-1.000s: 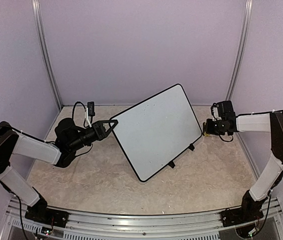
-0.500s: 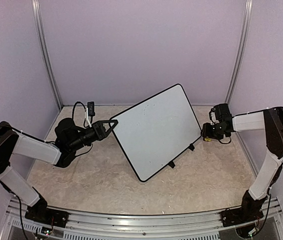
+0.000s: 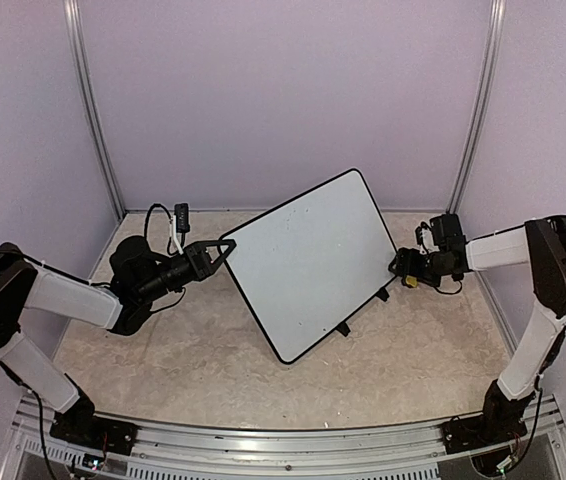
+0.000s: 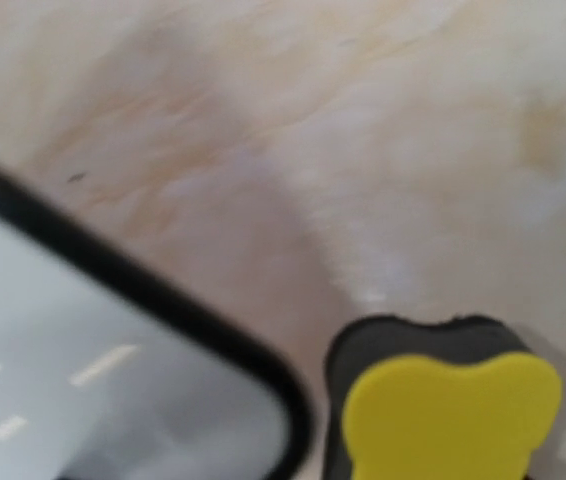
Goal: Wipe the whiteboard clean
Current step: Place the whiteboard eraser at the center of the board.
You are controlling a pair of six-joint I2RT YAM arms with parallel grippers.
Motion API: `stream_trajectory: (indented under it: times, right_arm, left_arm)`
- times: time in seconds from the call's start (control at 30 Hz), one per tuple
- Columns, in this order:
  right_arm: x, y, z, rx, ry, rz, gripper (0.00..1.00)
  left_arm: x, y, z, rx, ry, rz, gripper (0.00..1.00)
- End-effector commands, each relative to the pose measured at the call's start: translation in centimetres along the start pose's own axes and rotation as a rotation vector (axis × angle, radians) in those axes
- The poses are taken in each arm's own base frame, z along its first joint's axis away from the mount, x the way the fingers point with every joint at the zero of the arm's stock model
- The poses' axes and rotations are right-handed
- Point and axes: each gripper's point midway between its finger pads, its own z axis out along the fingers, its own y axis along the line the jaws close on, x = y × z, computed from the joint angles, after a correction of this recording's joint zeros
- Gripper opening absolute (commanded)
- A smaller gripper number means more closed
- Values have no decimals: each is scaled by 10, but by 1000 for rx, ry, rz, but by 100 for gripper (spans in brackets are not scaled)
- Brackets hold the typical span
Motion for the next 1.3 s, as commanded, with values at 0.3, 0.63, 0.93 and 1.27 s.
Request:
stream_trajectory:
  times: [0.3, 0.63, 0.93, 1.27]
  right_arm:
    - [-18, 47, -7, -276, -69, 9, 94]
    - [-60, 72, -81, -301, -234, -72, 95]
    - [-62, 66, -98, -212, -254, -135, 92]
    - [21, 58, -64, -69, -68, -334, 78]
  left_arm:
    - [-13, -32, 1, 117, -32, 82, 0]
    - [-12, -31, 2, 113, -32, 81, 0]
    - [-11, -31, 2, 115, -29, 79, 0]
    - [-11, -27, 4, 97, -25, 78, 9]
